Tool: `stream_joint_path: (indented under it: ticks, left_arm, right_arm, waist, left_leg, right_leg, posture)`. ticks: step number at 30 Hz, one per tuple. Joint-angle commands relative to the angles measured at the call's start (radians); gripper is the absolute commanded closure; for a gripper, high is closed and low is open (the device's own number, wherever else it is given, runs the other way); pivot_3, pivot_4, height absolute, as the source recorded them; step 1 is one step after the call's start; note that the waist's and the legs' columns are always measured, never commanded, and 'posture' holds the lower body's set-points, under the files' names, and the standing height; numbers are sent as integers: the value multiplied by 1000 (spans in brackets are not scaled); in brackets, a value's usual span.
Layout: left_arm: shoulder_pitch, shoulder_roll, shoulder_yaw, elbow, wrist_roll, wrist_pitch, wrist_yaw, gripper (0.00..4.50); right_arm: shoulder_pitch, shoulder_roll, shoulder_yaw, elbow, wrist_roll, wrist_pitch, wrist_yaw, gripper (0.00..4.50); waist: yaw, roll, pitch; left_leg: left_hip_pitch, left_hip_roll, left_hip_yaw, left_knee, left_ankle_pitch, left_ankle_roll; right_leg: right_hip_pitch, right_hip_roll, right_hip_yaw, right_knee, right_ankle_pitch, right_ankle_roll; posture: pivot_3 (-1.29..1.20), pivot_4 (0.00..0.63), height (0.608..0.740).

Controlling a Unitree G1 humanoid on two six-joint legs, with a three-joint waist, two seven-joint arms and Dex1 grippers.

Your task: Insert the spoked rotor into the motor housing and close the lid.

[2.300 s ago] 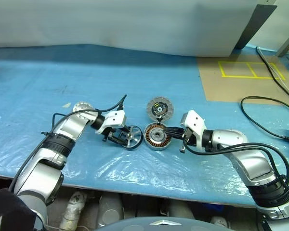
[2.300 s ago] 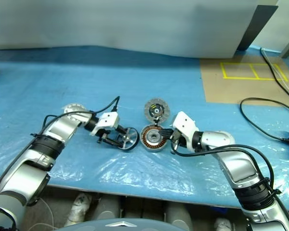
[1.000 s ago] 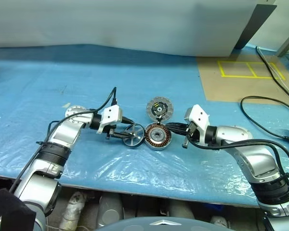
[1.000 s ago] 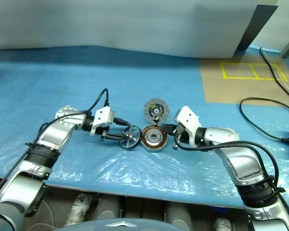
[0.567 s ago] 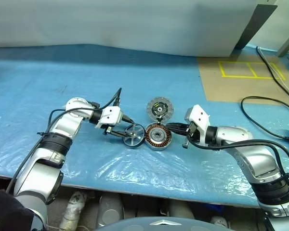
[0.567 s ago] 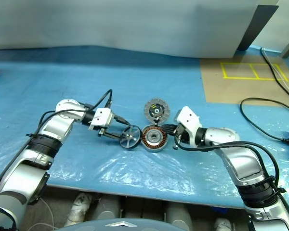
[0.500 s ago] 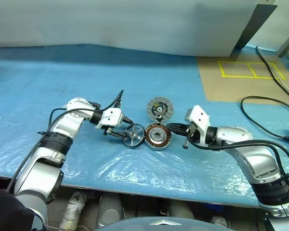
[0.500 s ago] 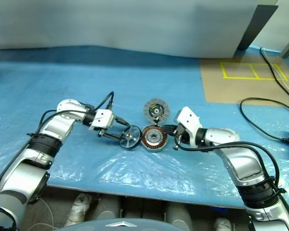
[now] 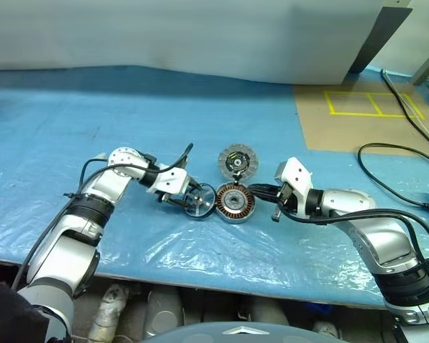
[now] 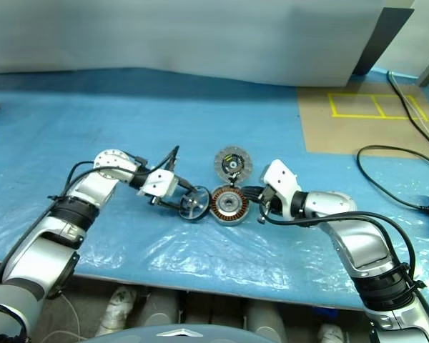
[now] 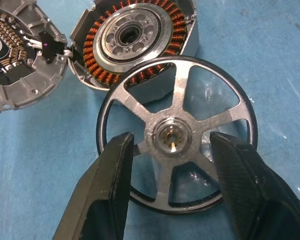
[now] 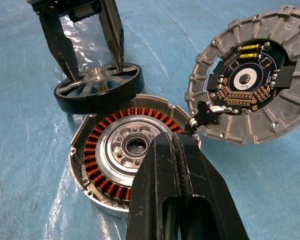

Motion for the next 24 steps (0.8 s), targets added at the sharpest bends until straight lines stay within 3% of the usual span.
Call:
stream_joint_path:
  ticks: [1, 10, 16, 24]
  left_arm:
    - [-10, 6, -13, -7, 3, -25, -10, 1983]
    - [-8, -17, -23, 17, 35, -37, 41, 1983]
    - [-1, -17, -27, 20, 58, -19, 71, 3152]
    - [39, -6, -21, -3, 26, -23, 57, 3165]
  right_arm:
    - [3, -11, -18, -50, 0, -10, -3, 4500]
    - [6, -13, -14, -55, -10, -8, -9, 4500]
    - [8, -10, -11, -54, -15, -8, -13, 4500]
    - [2, -4, -9, -51, -13, -6, -16, 4500]
  waist:
    - [0, 0, 0]
    - [0, 0, 0]
    - [3, 1, 0]
    - [2, 1, -1]
  left_leg:
    - [0, 0, 0, 0, 0, 0]
    - [0, 0, 0, 0, 0, 0]
    - [2, -1, 0, 1, 0, 0]
    - [4, -2, 0, 1, 0, 0]
  right_leg:
    - [0, 0, 0, 0, 0, 0]
    - [0, 0, 0, 0, 0, 0]
    - [3, -1, 0, 0, -1, -1]
    - [4, -2, 0, 0, -2, -3]
  posture:
    - [0, 150, 740]
    - [0, 150, 740]
    - [0, 150, 740]
    - [0, 150, 740]
